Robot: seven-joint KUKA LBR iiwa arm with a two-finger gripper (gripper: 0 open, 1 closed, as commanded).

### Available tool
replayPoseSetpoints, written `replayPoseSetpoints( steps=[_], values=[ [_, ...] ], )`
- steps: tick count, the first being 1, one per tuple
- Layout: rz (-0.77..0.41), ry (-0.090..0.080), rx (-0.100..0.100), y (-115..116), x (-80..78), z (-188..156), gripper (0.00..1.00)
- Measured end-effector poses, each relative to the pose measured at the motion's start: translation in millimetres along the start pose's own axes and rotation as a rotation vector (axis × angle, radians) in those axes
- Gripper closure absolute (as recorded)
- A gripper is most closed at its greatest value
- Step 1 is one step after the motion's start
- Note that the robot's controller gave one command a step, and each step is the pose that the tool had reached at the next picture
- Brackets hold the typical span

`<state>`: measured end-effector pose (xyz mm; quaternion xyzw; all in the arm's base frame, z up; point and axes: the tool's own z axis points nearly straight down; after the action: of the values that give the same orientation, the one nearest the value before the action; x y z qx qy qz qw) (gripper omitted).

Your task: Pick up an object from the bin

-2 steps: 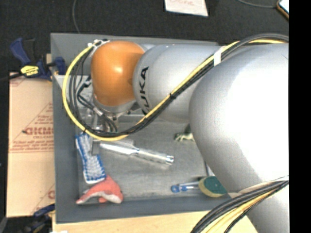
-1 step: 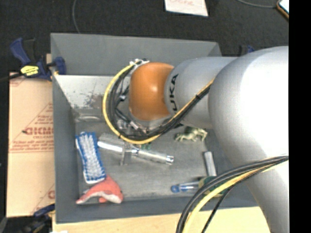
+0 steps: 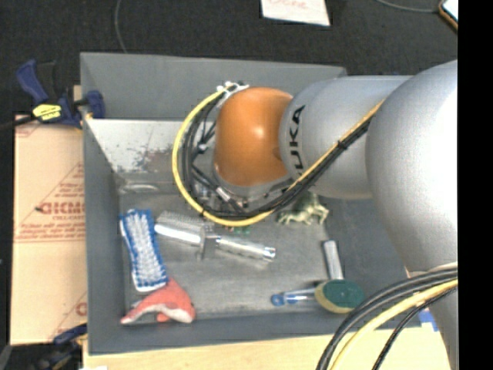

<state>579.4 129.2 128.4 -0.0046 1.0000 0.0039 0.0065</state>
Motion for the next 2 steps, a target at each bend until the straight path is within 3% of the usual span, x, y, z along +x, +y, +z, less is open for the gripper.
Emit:
replayPoseSetpoints(
  steps=[1,2],
  values=[
    [0.012,0.013,0.005,-1.0,-14.3,49.1,0.00],
    [0.128,0.000,0.000,-15.9,12.6,58.0,0.00]
  ],
)
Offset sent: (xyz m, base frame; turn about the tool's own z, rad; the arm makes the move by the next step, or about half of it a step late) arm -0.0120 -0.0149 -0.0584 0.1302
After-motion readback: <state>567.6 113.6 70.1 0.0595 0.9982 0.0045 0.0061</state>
